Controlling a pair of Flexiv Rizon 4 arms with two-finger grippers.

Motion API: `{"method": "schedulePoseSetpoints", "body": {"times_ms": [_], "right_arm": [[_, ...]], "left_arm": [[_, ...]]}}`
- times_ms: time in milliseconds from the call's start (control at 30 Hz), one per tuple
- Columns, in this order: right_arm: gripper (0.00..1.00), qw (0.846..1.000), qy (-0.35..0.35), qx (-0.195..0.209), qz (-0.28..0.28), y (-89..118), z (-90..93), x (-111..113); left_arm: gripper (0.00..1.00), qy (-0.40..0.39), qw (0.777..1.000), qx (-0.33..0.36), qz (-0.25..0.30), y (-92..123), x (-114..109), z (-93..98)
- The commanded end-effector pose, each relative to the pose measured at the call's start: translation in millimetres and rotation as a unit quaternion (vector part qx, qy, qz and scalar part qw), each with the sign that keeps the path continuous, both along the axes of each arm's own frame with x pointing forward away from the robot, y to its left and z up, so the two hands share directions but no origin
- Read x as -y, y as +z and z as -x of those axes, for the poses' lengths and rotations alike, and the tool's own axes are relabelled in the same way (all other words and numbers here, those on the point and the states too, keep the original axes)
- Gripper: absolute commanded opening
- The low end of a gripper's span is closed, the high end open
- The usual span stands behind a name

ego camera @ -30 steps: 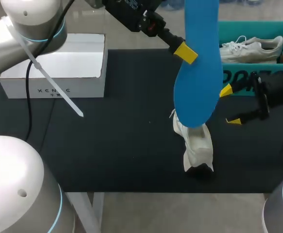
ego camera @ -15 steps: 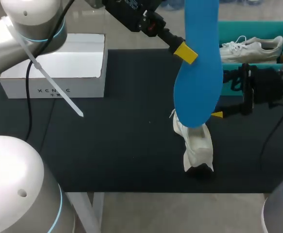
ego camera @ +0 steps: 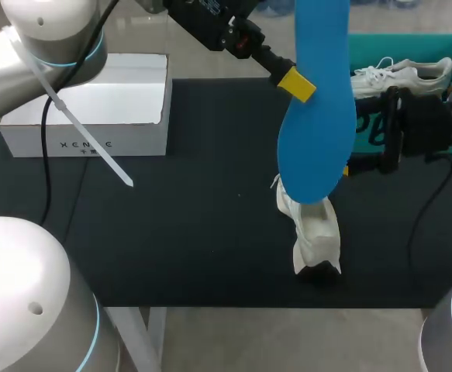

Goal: Take the shoe out of the shoebox, open the shoe tongue, remove and reinsert the insole, then place the shoe into the shoebox

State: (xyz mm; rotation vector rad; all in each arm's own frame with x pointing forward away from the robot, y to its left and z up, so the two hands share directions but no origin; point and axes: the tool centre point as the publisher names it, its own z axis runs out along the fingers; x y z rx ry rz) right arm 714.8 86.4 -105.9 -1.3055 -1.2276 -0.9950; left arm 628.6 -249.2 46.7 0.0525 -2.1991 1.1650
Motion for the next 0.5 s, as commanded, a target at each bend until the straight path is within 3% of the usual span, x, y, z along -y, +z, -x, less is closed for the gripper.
{"method": "schedulePoseSetpoints", "body": {"times_ms": [33,267,300,500], "right_arm": [[1.00,1.000,0.004,0.004,-0.004,0.5,3.0,-0.9],[1.00,0.999,0.025,0.018,-0.010,6.5,2.1,-9.9],[1.00,0.999,0.027,0.038,-0.011,9.0,3.9,-11.0],[1.00,0.999,0.027,0.038,-0.011,9.0,3.9,-11.0]], "left_arm": [[0.00,0.001,1.000,0.000,0.000,-0.6,-1.0,1.1],[0.00,0.001,1.000,0.000,0.000,-0.6,-1.0,1.1],[0.00,0.001,1.000,0.000,0.000,-0.6,-1.0,1.1],[0.00,0.001,1.000,0.000,0.000,-0.6,-1.0,1.1]]}}
